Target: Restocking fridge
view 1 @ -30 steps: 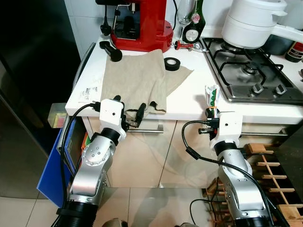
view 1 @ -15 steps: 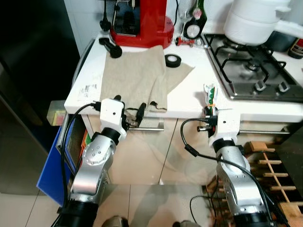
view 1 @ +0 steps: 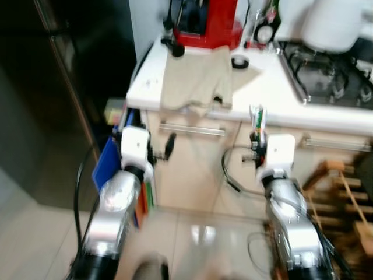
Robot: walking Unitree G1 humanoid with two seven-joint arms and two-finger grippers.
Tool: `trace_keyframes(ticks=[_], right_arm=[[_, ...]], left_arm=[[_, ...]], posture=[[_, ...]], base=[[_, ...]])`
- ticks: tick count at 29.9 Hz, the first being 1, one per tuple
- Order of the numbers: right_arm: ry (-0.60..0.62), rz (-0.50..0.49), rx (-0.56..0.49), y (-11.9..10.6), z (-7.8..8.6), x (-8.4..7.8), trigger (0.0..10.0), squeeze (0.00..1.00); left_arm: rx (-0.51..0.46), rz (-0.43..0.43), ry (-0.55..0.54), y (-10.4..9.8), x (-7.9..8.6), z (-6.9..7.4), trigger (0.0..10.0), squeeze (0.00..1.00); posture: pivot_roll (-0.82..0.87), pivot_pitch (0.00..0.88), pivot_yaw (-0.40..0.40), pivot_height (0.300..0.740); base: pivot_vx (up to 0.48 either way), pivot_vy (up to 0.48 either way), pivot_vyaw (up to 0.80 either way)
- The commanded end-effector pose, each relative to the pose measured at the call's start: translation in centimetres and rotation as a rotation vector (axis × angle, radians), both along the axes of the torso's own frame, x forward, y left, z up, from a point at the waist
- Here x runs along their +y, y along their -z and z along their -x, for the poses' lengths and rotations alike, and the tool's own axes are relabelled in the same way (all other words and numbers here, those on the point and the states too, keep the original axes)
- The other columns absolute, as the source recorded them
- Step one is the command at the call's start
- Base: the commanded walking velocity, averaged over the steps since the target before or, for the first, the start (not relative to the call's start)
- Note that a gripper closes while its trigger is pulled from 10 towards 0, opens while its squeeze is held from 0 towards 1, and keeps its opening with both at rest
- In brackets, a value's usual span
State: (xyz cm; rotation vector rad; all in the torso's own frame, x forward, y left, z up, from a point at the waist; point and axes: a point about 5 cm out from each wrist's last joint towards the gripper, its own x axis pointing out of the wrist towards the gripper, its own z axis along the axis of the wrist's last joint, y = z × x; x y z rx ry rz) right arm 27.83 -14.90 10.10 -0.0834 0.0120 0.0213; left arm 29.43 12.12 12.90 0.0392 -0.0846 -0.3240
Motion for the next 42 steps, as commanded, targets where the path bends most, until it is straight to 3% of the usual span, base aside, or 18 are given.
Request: trace_keyframes(ticks=[1,20,25,27,37,42], right_arm=[[0.006,-0.007,-0.020,-0.4,-0.1,-0.1,0.0,0.00],[0.006,0.008,-0.008,0.1,0.0,-0.2,0.0,0.00],[0.006,0.013,-0.003,0.3,0.0,-0.3,0.0,0.00],[0.007,0.014,-0.002,0.4,0.0,-0.3,0.0,0.00],[0.010,0.022,-0.004,0.3,-0.2,-0.3,0.0,0.00],[0.010,0.025,-0.005,0.4,-0.2,-0.4,0.0,0.00]], left_arm=[[-0.005,-0.017,0.010,-0.1,-0.1,0.0,10.0,0.00],[-0.007,-0.020,0.019,0.0,-0.2,0.0,10.0,0.00],[-0.068,0.013,0.015,-0.8,-0.1,0.2,10.0,0.00],[-0.052,0.039,0.011,-0.7,-0.1,0.1,10.0,0.00],[-0.031,0.005,0.031,-0.2,-0.4,0.0,10.0,0.00],[0.019,0.000,-0.051,0.8,0.6,-0.3,10.0,0.00]], posture=[[-0.02,0.000,-0.012,0.740],[-0.02,0.000,-0.011,0.740],[-0.02,0.000,-0.010,0.740],[-0.02,0.000,-0.010,0.740],[-0.03,0.000,-0.009,0.740],[-0.03,0.000,-0.014,0.740]], base=[[-0.326,0.000,0.00],[-0.252,0.000,0.00],[0.000,0.000,0.00],[0.000,-0.398,0.00],[0.000,-0.475,0.00],[0.000,-0.472,0.00]])
